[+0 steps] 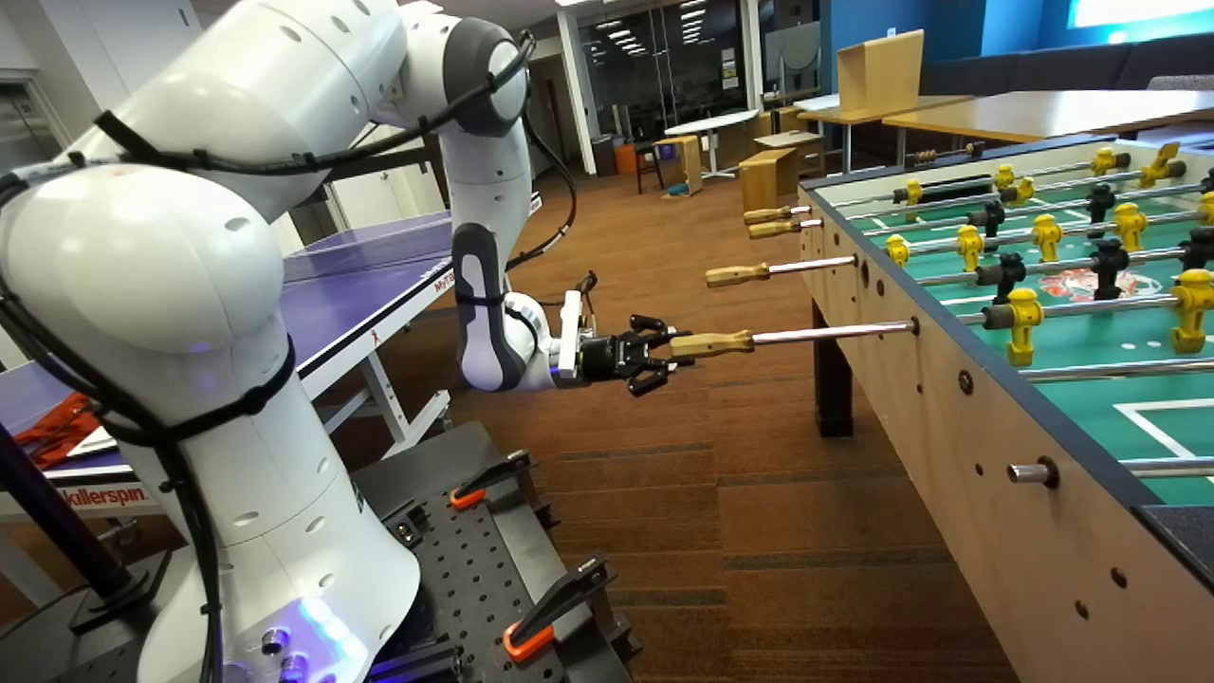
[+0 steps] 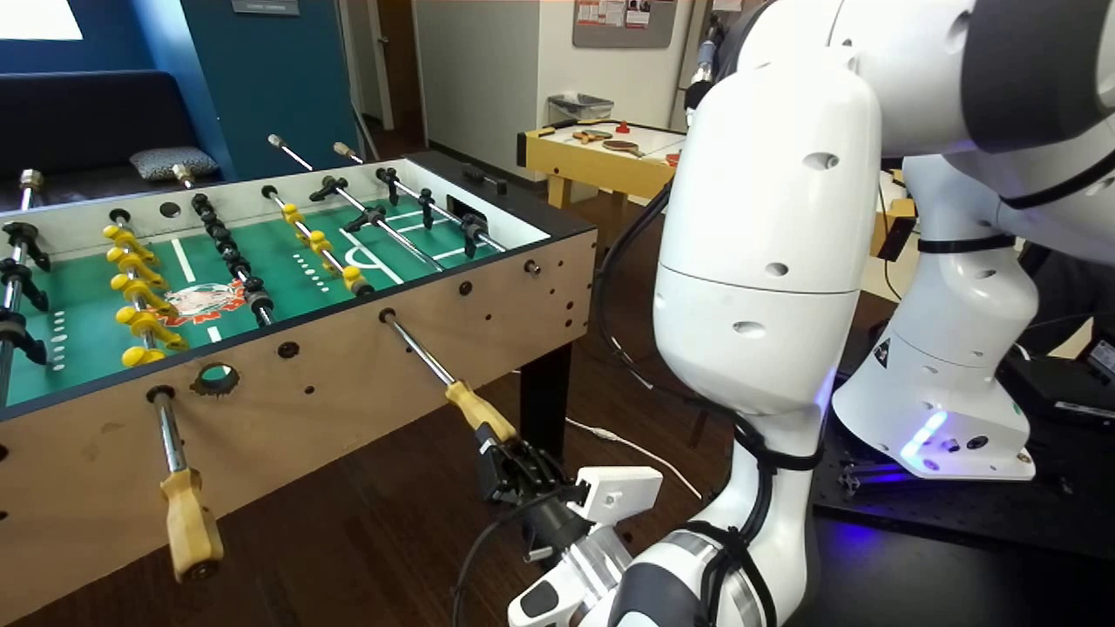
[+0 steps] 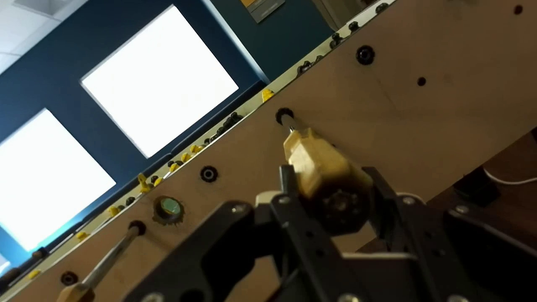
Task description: Turn the rod on the right side of the foosball table
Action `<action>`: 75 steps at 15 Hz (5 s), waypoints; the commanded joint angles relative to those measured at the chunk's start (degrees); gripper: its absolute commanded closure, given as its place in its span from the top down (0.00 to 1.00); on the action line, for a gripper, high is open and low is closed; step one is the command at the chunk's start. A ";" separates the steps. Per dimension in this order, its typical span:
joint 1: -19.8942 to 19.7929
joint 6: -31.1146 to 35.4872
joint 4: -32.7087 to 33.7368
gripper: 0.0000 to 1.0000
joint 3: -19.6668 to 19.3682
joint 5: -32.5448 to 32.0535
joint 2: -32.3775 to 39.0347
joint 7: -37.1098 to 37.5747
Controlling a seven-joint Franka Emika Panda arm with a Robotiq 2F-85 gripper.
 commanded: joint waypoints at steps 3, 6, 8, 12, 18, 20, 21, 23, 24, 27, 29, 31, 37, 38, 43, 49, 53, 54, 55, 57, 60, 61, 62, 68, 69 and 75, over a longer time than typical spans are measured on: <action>-1.82 0.92 -3.48 0.16 1.40 -3.52 -4.33 -17.64; -2.49 2.19 -5.12 0.16 1.74 -5.08 -5.45 -25.89; -2.88 2.93 -6.00 0.16 2.01 -5.86 -6.07 -30.36; -2.97 1.50 -5.01 0.41 1.84 -4.93 -2.25 -29.25; -3.35 2.67 -5.65 0.16 2.19 -4.23 -3.18 -34.19; -3.86 3.65 -6.55 0.16 2.64 -3.95 -4.64 -38.73; -4.07 4.17 -6.69 0.16 2.75 -3.74 -5.06 -41.75; -4.34 5.02 -6.76 0.16 2.78 -3.40 -5.58 -48.01; -4.50 5.55 -6.74 0.16 2.88 -3.13 -5.86 -51.52; -4.86 7.30 -6.60 0.16 3.11 -2.48 -6.61 -61.88; -5.10 8.31 -6.14 0.16 3.31 -1.60 -6.99 -68.87; -5.37 9.25 -5.71 0.16 3.48 -0.43 -7.43 -76.13; -5.84 11.12 -3.33 0.16 4.16 4.78 -7.79 -98.37; -5.84 11.23 -2.71 0.16 4.25 5.53 -7.54 -101.62; -5.75 11.64 -0.50 0.16 4.46 8.36 -6.78 -116.09; -5.64 11.29 0.93 0.16 4.32 10.01 -5.90 -130.81; -5.25 9.69 1.87 0.16 4.28 9.62 -4.85 -138.83; -5.14 9.41 1.97 0.16 4.29 9.26 -4.60 -140.56; -4.23 6.33 1.49 0.16 3.34 9.13 -4.64 -134.01; -3.93 5.73 1.72 0.41 3.12 8.81 -4.10 -133.39; -3.80 5.67 1.75 0.41 3.03 8.77 -4.05 -133.39; -3.74 5.55 2.10 0.16 2.83 8.78 -3.52 -136.13; -3.55 4.77 2.01 0.16 2.90 9.47 -3.64 -140.55; -2.95 1.16 2.04 0.16 3.01 9.85 -3.95 -156.05; -2.83 0.71 2.23 0.16 2.90 9.54 -3.65 -158.29; -2.89 0.36 1.91 0.16 2.62 6.71 -2.58 -172.21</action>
